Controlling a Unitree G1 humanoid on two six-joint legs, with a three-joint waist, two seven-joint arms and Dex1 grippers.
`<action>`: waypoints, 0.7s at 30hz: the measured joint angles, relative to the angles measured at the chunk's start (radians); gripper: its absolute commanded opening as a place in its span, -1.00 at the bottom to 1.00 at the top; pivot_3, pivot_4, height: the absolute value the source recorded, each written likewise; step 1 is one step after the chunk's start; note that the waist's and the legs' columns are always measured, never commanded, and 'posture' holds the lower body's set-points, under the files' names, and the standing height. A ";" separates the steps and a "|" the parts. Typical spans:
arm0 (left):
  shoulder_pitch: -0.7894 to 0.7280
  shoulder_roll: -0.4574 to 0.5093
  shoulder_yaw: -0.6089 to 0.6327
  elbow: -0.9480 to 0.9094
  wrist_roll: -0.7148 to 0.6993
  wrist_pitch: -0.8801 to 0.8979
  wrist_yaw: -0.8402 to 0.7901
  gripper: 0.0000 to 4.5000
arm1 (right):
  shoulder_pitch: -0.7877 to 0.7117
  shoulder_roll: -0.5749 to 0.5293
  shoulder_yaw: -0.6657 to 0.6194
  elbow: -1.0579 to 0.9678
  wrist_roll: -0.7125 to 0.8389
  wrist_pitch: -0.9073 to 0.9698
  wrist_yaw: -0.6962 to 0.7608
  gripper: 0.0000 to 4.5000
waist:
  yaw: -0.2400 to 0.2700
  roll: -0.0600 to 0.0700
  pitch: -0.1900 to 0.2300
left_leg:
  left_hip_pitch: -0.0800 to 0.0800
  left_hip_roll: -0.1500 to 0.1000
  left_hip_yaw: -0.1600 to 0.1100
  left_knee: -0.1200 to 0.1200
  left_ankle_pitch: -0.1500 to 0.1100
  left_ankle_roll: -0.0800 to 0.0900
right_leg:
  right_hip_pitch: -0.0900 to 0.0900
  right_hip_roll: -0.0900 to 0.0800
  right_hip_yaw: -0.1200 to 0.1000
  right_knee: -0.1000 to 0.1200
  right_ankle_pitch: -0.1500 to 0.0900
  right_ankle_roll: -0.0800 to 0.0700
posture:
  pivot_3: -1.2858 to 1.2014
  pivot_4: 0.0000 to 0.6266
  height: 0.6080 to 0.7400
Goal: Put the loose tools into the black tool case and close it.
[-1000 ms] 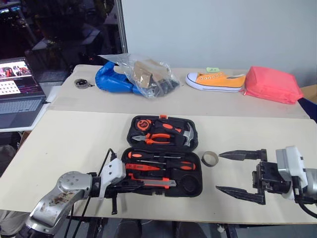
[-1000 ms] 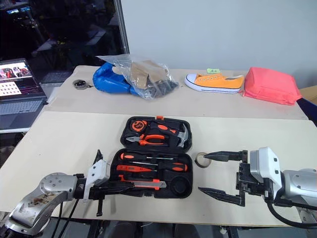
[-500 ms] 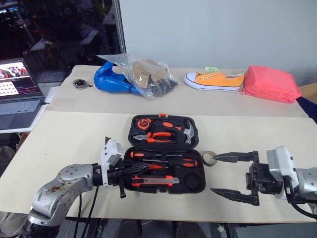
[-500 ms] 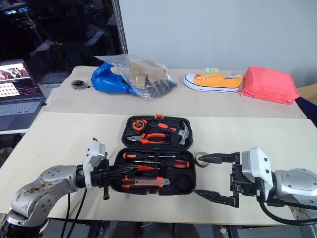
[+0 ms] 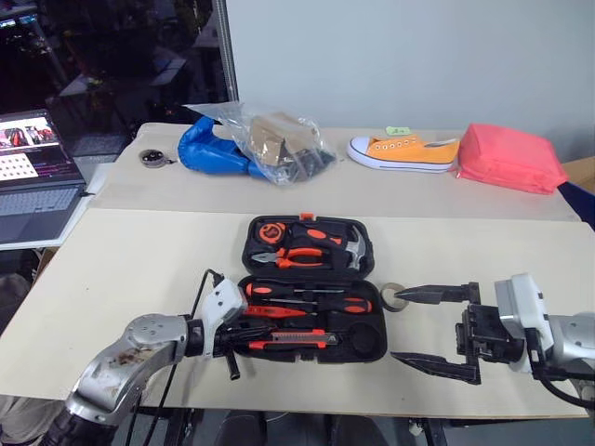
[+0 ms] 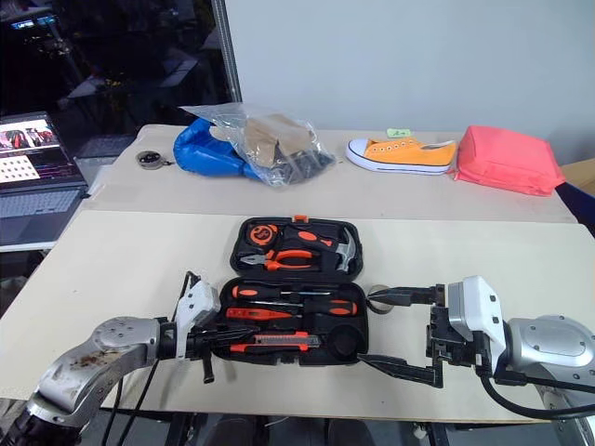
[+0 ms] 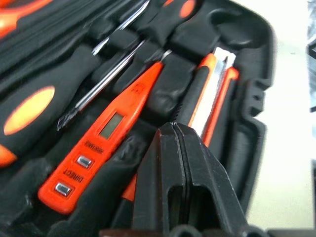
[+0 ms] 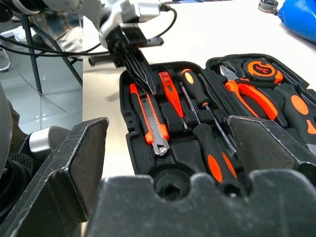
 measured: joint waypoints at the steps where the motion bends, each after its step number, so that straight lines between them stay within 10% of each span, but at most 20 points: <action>1: -0.009 -0.005 -0.002 0.001 -0.007 0.018 0.004 -0.99 | -0.001 0.000 0.004 0.000 0.000 0.000 -0.002 1.00 | 0.003 0.000 0.000 | 0.000 -0.001 0.000 0.000 0.000 0.000 | 0.000 0.000 0.000 0.000 0.000 0.000 | 0.03 -0.52 1.00; 11: 0.080 -0.082 0.165 -0.097 -0.080 -0.134 -0.003 -0.99 | -0.044 0.005 0.037 0.035 -0.058 0.048 -0.129 1.00 | -0.002 -0.003 0.002 | -0.003 -0.007 -0.004 -0.001 0.000 0.000 | -0.001 -0.006 0.001 -0.001 0.002 0.000 | 0.03 -0.52 1.00; 21: 0.120 0.112 0.396 -0.265 -0.332 -0.085 -0.082 0.48 | -0.070 -0.183 0.062 0.229 -0.281 0.053 -0.075 1.00 | -0.012 -0.004 0.003 | -0.001 -0.007 -0.003 -0.003 0.000 0.000 | -0.001 -0.006 0.001 -0.001 -0.003 0.004 | 0.03 -0.52 1.00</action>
